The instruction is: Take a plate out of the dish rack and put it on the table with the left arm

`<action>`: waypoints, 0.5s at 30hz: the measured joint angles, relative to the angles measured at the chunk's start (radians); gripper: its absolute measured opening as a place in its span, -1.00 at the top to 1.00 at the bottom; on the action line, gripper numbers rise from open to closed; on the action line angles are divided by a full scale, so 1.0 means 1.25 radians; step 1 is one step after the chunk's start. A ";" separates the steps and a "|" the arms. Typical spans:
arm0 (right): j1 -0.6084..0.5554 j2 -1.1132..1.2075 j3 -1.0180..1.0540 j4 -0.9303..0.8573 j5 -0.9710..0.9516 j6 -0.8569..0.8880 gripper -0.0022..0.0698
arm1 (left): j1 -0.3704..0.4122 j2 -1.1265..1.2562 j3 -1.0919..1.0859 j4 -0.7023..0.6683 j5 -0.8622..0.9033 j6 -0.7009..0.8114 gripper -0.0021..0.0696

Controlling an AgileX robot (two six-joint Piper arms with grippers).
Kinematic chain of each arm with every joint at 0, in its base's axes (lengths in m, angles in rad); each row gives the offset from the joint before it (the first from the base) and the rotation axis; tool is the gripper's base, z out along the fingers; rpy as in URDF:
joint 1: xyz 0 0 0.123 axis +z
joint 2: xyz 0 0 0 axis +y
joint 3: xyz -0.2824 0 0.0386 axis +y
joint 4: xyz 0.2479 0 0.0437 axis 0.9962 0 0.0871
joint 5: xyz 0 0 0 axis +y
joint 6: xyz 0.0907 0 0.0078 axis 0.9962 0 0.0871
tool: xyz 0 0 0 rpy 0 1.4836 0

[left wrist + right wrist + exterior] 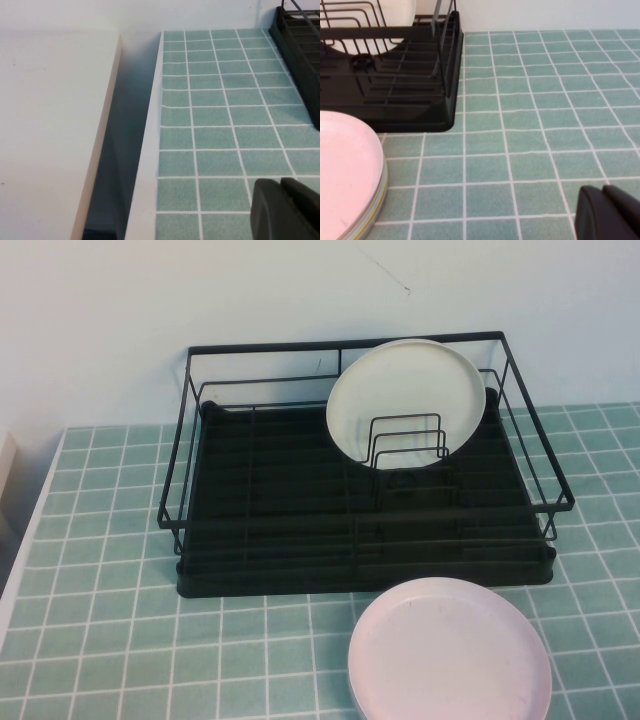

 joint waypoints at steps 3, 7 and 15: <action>0.000 0.000 0.000 0.000 0.000 0.000 0.94 | -0.005 0.000 0.000 -0.032 0.002 -0.009 0.95; 0.000 0.000 0.000 0.000 0.000 0.000 0.94 | -0.017 0.000 0.000 -0.063 0.002 -0.011 0.95; 0.000 0.000 0.000 0.000 0.000 0.000 0.94 | -0.020 0.000 0.000 -0.073 0.002 -0.013 0.95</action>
